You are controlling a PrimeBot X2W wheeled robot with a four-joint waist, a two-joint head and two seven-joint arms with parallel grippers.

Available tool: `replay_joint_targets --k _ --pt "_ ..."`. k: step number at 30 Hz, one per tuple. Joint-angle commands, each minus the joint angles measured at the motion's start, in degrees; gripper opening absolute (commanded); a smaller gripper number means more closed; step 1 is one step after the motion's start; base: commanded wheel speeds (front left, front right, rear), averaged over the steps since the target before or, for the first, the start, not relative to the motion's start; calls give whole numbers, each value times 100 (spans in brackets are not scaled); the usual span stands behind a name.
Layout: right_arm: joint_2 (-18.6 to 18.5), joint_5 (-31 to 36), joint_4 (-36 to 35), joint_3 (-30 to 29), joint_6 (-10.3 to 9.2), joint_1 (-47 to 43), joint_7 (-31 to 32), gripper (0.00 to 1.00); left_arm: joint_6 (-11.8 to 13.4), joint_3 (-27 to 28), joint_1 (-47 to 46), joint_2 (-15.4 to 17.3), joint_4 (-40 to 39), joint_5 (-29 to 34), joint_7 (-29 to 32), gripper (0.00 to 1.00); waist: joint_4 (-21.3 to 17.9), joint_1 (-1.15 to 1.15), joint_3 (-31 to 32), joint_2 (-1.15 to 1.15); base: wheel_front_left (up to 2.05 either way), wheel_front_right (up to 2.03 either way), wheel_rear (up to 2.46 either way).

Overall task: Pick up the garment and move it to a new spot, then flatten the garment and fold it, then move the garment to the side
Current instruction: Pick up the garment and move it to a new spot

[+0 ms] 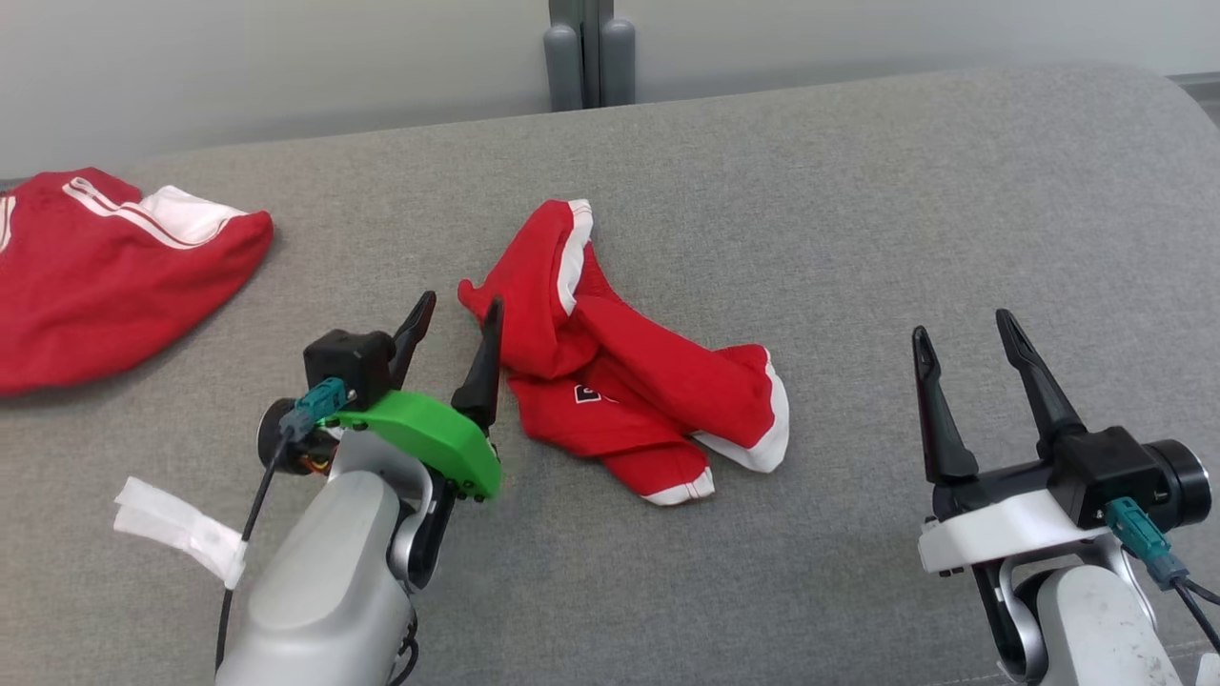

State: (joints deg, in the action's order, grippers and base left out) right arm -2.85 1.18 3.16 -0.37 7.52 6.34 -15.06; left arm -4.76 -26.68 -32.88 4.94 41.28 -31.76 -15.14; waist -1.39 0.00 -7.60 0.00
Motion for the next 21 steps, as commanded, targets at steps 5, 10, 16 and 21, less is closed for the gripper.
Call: replay_joint_targets --k 5,10,16,21 --pt "-7 -32 87 -18 -6 -180 -18 100 197 439 738 199 -694 471 -1 100 191 0 313 0 0 0 0" --pt "-7 -59 165 -5 -6 -336 -18 100 338 960 1693 303 -1484 845 -1 100 212 0 518 0 0 0 0" --pt "-7 -125 227 6 -6 -556 -18 100 430 1536 2723 173 -2355 1127 0 100 263 0 694 0 0 0 0" --pt "-6 -243 282 46 -6 -697 -18 100 394 1805 3272 12 -2861 1332 -1 100 309 0 794 0 0 0 0"
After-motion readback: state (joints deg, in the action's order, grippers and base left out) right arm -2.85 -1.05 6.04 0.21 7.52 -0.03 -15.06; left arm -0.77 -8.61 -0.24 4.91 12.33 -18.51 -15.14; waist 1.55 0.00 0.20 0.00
